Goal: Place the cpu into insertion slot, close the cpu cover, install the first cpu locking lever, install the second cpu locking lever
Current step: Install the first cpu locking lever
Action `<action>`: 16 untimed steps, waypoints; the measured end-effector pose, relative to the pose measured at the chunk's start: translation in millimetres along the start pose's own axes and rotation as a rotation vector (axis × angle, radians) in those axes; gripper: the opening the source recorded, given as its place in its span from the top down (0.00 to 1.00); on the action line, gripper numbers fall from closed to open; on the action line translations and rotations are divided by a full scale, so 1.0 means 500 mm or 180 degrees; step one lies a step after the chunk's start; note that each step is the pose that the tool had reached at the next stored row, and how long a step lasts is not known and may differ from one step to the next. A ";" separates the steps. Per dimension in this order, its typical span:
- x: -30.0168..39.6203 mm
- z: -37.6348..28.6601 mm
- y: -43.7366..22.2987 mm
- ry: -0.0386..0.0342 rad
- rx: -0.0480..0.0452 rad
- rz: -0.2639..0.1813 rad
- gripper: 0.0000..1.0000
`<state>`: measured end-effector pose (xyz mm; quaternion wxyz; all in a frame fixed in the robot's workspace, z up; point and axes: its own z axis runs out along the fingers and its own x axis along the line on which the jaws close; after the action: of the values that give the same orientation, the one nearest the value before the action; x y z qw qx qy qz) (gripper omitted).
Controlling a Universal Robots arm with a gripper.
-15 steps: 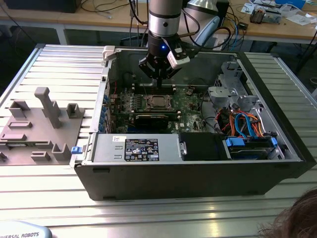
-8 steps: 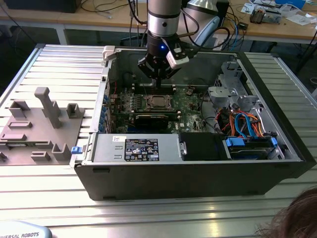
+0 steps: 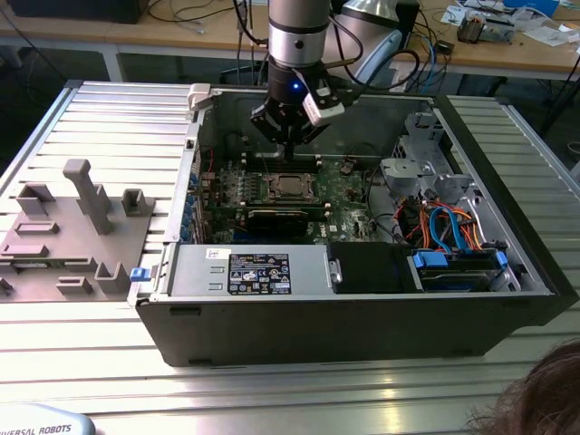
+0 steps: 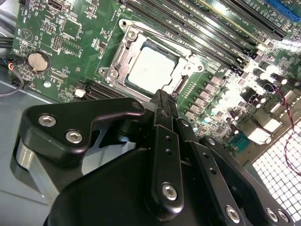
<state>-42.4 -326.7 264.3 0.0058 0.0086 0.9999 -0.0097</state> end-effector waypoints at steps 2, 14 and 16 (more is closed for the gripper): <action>0.001 0.000 0.000 0.0000 0.0000 0.0000 0.89; 0.007 0.000 0.000 0.0000 0.0000 0.0000 0.89; 0.007 0.000 0.000 0.0000 0.0000 0.0000 0.89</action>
<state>-46.1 -326.7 264.3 0.0058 0.0086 0.9999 -0.0097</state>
